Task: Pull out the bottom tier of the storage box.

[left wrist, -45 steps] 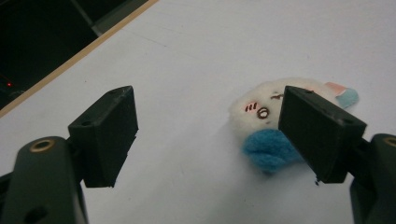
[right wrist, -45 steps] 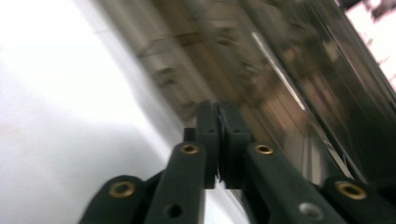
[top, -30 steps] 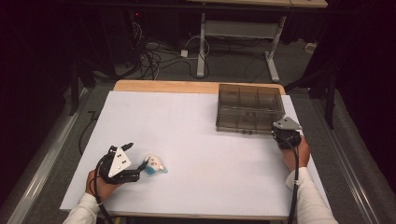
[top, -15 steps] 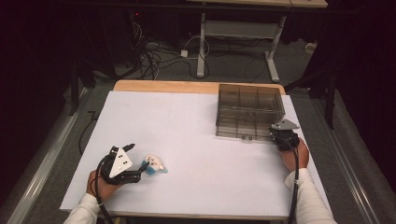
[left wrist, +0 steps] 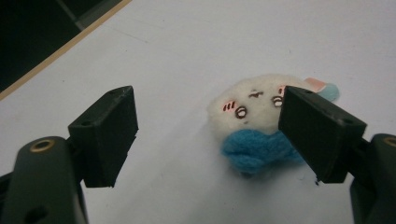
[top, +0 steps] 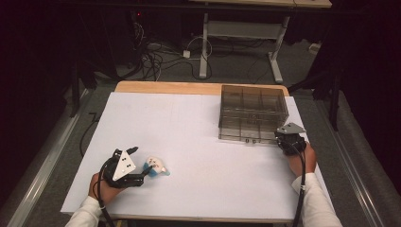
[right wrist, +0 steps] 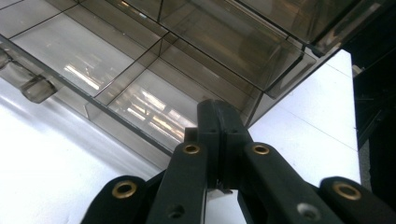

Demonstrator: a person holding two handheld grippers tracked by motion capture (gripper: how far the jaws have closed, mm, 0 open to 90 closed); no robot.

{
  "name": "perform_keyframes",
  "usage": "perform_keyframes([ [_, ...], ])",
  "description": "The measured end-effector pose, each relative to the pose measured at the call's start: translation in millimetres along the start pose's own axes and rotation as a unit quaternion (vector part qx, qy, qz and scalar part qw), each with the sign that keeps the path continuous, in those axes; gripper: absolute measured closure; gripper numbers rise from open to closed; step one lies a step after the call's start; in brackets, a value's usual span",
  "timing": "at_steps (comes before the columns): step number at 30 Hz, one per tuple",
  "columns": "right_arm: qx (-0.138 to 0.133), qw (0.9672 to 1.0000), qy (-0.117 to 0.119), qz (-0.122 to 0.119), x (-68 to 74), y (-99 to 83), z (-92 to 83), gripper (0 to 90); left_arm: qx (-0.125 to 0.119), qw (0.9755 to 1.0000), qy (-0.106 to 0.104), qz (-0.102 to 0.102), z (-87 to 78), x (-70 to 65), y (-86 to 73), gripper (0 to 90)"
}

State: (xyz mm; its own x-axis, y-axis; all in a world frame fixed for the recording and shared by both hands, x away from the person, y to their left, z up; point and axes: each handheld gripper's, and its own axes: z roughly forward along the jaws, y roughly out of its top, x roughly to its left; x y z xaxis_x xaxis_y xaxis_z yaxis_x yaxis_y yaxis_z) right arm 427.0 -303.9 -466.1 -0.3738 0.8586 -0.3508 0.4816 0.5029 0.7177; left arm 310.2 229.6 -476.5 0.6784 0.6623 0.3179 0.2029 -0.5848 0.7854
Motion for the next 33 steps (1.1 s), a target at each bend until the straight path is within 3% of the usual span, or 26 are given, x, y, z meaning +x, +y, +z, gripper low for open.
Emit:
perform_keyframes([
  [6, 0.008, 1.0000, -0.002, 0.003, 0.6, 2.1, 11.1, 90.0, 0.000, 1.0000, -0.003, -0.001, 1.0, 0.0, 0.2, 19.1],
  [7, 0.008, 0.9999, 0.007, 0.011, -1.3, 1.6, 11.5, 90.0, 0.002, 1.0000, -0.004, 0.001, 1.9, -0.5, 0.1, 19.2],
  [13, 0.024, 0.9995, 0.019, 0.008, -1.9, 2.7, 14.4, 90.0, 0.004, 1.0000, -0.006, 0.002, 2.9, -1.8, 0.7, 19.2],
  [25, 0.035, 0.9983, 0.041, 0.022, -2.4, 0.0, 7.7, 90.0, 0.006, 1.0000, -0.006, 0.001, 1.1, -1.0, -0.2, 19.1],
  [33, 0.039, 0.9980, 0.047, 0.015, -1.3, -1.7, 3.6, 90.0, 0.001, 1.0000, -0.009, -0.002, 0.7, -1.3, 0.8, 19.1],
])
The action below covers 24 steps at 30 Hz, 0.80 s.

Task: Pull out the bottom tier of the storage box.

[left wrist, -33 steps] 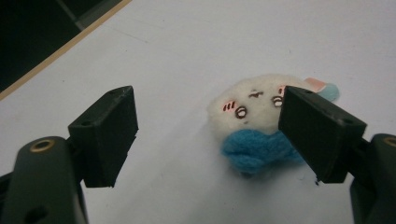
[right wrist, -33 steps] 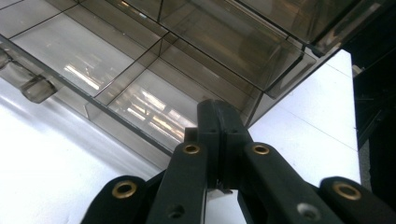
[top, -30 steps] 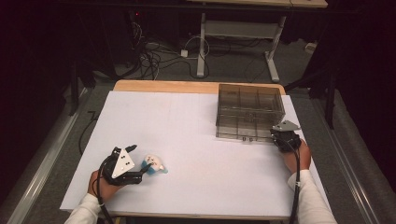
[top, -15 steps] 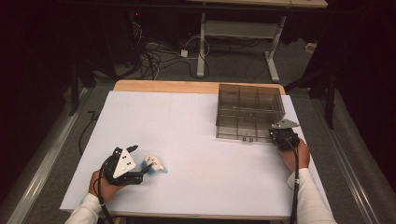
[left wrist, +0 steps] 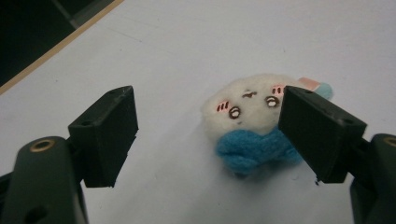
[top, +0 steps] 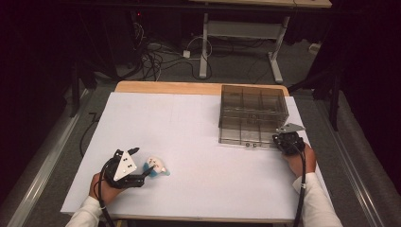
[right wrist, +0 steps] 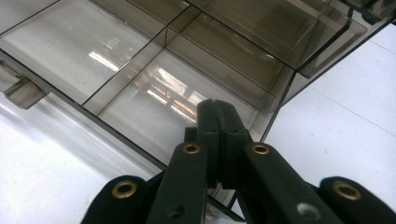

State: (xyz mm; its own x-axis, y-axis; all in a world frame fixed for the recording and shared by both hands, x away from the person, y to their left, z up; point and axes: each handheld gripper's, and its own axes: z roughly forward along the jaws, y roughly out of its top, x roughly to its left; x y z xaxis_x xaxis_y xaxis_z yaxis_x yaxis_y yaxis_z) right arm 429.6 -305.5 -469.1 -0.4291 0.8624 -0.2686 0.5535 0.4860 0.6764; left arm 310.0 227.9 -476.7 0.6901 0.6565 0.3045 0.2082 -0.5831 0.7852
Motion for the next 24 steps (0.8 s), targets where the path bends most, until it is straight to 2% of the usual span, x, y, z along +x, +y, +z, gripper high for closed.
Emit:
perform_keyframes([
  [4, 0.001, 1.0000, -0.002, -0.008, 1.5, -0.5, -1.9, 89.8, 0.000, 1.0000, -0.001, -0.001, -0.1, -0.1, 0.4, 19.1],
  [5, -0.001, 0.9999, -0.002, -0.014, 2.0, -0.4, -2.6, 86.2, 0.000, 1.0000, -0.001, -0.001, -0.1, -0.1, 0.4, 19.1],
  [11, -0.044, 0.9990, -0.010, -0.004, 2.1, 0.6, -15.6, 83.7, -0.003, 1.0000, -0.004, -0.004, -0.2, -0.1, 1.6, 19.1],
  [12, -0.069, 0.9976, -0.007, 0.003, 1.2, 0.7, -22.7, 83.0, -0.004, 1.0000, -0.005, -0.005, -0.3, 0.0, 2.1, 19.1],
  [14, -0.078, 0.9969, -0.006, 0.005, 1.6, 0.9, -26.6, 81.5, -0.005, 0.9999, -0.007, -0.007, -0.1, 0.0, 2.3, 19.1],
  [16, -0.110, 0.9939, -0.005, 0.005, 6.2, 0.8, -39.9, 76.2, -0.005, 0.9998, -0.016, -0.014, 0.3, -0.1, 2.5, 19.1],
  [18, -0.130, 0.9914, 0.008, 0.003, 10.1, -0.1, -48.3, 72.8, -0.006, 0.9995, -0.023, -0.019, 0.5, 0.0, 2.8, 19.1],
  [19, -0.130, 0.9914, 0.008, 0.003, 10.1, -0.1, -48.3, 72.8, -0.006, 0.9995, -0.023, -0.019, 0.5, 0.0, 2.8, 19.1],
  [20, -0.143, 0.9897, 0.003, 0.003, 16.5, -1.3, -55.6, 61.4, -0.006, 0.9990, -0.035, -0.029, 1.4, 0.9, 3.9, 19.1],
  [22, -0.151, 0.9885, 0.005, -0.002, 19.8, -2.3, -58.8, 60.1, -0.007, 0.9987, -0.040, -0.030, 1.7, 0.8, 4.5, 19.0],
  [24, -0.162, 0.9868, 0.011, -0.003, 27.3, -4.5, -65.2, 53.4, -0.003, 0.9977, -0.053, -0.044, 3.2, -0.6, 6.8, 19.0],
])
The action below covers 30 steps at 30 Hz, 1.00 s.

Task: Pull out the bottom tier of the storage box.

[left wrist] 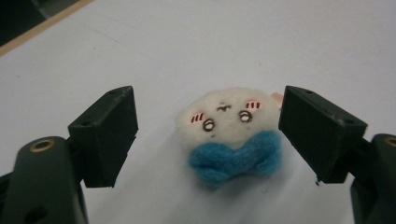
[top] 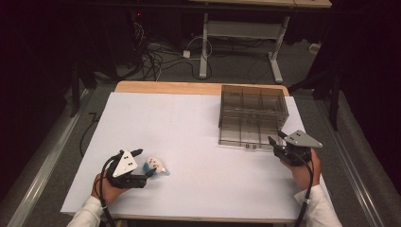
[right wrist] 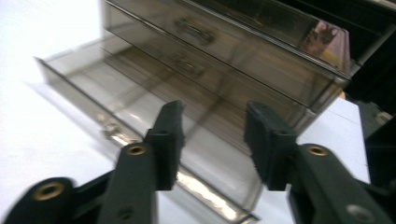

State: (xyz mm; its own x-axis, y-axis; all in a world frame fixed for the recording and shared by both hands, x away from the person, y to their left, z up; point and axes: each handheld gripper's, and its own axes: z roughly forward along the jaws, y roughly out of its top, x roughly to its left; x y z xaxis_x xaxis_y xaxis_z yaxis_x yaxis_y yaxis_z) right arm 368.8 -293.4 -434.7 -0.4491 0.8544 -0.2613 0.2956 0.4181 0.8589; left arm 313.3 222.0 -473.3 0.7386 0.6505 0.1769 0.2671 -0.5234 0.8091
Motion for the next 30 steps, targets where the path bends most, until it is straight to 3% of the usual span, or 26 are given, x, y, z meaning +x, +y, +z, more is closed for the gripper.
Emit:
perform_keyframes([
  [2, -0.012, 0.9998, 0.015, -0.002, 12.2, -1.1, -9.1, 48.6, 0.006, 0.9997, -0.021, -0.009, 2.7, -1.7, 3.1, 18.9],
  [4, -0.015, 0.9997, 0.019, -0.005, 16.2, -2.3, -11.7, 47.2, 0.011, 0.9996, -0.026, -0.009, 4.4, -2.7, 3.4, 18.8],
  [5, -0.018, 0.9994, 0.028, -0.009, 24.4, -5.5, -16.5, 44.6, 0.027, 0.9992, -0.027, -0.008, 8.8, -4.5, 3.5, 18.8],
  [8, -0.018, 0.9990, 0.040, -0.008, 35.7, -12.4, -23.5, 42.3, 0.045, 0.9986, -0.024, -0.014, 13.5, -4.7, 3.0, 18.8],
  [13, -0.020, 0.9983, 0.054, -0.006, 49.3, -21.7, -31.3, 37.4, 0.075, 0.9961, -0.025, -0.038, 21.6, -1.8, 0.8, 19.5],
  [19, -0.020, 0.9981, 0.058, 0.002, 61.8, -34.0, -41.6, 33.0, 0.078, 0.9941, -0.036, -0.066, 23.3, 4.9, -1.2, 29.0],
  [25, -0.020, 0.9984, 0.047, -0.026, 62.3, -35.4, -36.4, 25.6, 0.085, 0.9938, -0.041, -0.058, 25.9, 6.0, -0.7, 34.7],
  [30, -0.020, 0.9981, 0.054, -0.024, 61.2, -38.7, -34.3, 23.6, 0.087, 0.9940, -0.049, -0.047, 28.7, 9.1, 0.1, 36.1],
])
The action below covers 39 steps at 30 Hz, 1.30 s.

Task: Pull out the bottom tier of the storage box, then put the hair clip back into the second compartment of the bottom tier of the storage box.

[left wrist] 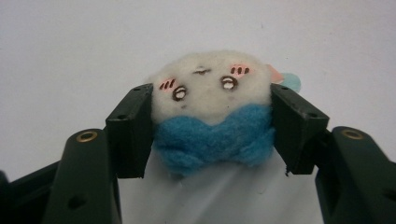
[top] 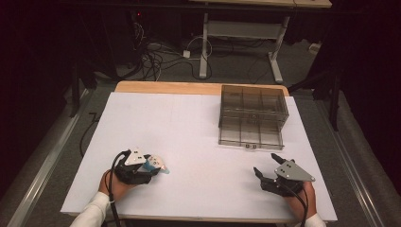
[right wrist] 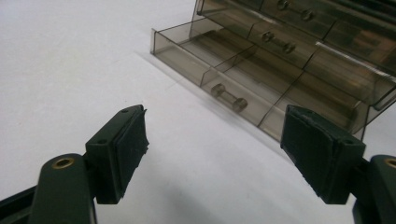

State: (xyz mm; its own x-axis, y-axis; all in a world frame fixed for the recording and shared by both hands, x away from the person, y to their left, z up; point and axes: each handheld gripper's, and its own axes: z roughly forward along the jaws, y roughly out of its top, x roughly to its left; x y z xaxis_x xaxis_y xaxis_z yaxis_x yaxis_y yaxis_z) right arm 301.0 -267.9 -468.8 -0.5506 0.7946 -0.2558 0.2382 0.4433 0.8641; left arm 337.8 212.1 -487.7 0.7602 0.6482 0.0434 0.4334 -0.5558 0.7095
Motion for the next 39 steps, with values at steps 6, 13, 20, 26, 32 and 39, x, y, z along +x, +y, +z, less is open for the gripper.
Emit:
perform_keyframes([
  [6, -0.008, 0.9999, -0.009, -0.003, 1.7, -2.4, -4.8, 19.4, -0.001, 0.9999, -0.011, 0.004, 1.6, 3.7, 1.2, 37.2],
  [13, -0.013, 0.9998, -0.018, 0.002, 1.1, -2.2, -7.9, 18.0, -0.005, 0.9999, -0.005, 0.012, 0.8, 2.1, 0.8, 37.6],
  [20, -0.007, 0.9997, -0.023, -0.009, 1.2, -2.1, -7.5, 18.1, -0.010, 0.9998, 0.008, 0.016, -0.5, -1.0, -0.2, 37.9],
  [26, -0.010, 0.9995, -0.026, -0.013, -0.3, -0.5, -3.9, 17.9, -0.024, 0.9995, 0.019, 0.010, -4.4, -1.0, -2.7, 37.9],
  [32, -0.011, 0.9995, -0.029, -0.010, -1.0, -0.4, -2.6, 16.5, -0.027, 0.9991, 0.030, 0.017, -6.8, -4.0, -3.7, 37.9],
  [39, -0.016, 0.9994, -0.029, -0.012, -1.0, -0.7, -5.1, 16.4, -0.040, 0.9980, 0.045, 0.022, -10.8, -7.5, 0.4, 37.9],
])
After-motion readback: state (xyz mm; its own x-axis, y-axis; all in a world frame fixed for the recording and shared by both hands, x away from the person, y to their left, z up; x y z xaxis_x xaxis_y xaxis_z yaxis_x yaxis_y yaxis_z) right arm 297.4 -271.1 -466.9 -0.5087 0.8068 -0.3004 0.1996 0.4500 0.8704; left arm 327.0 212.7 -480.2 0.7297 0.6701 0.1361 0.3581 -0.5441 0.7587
